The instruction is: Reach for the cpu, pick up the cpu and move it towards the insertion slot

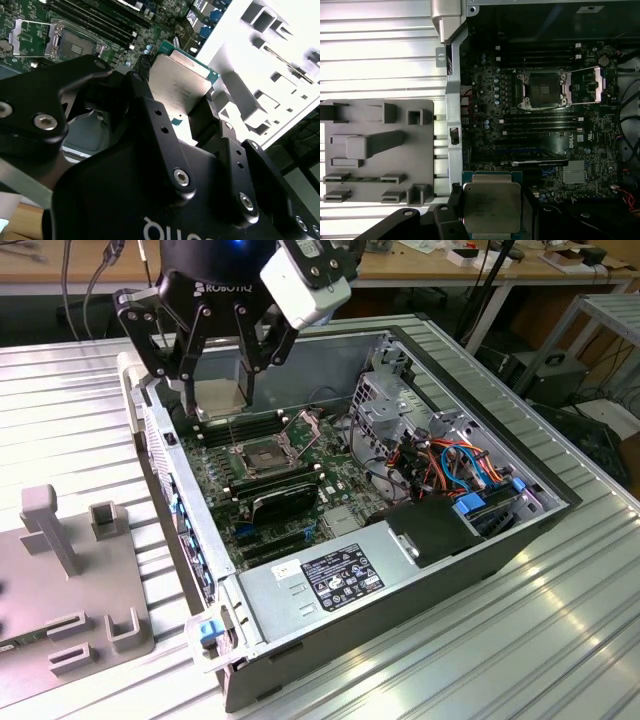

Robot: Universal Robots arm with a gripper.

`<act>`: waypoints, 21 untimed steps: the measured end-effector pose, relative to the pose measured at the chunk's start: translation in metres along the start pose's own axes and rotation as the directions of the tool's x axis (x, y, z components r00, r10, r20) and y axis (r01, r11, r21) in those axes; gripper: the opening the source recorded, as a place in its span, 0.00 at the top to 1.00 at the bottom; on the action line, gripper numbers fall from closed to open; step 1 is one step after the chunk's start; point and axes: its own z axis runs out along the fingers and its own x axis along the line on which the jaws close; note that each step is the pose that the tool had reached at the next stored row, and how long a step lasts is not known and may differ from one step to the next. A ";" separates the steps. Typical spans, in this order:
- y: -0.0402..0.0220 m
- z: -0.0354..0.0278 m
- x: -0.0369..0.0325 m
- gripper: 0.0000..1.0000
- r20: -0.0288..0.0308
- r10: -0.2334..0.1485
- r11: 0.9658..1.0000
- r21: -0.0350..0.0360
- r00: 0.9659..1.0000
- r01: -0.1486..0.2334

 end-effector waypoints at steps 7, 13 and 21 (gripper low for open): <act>0.0004 0.0016 -0.0117 0.45 0.000 0.000 1.000 0.001 1.000 0.000; 0.0016 0.0053 -0.0375 0.45 0.000 0.000 1.000 0.001 1.000 0.000; 0.0035 0.0116 -0.0833 0.45 0.000 0.000 1.000 0.003 1.000 0.000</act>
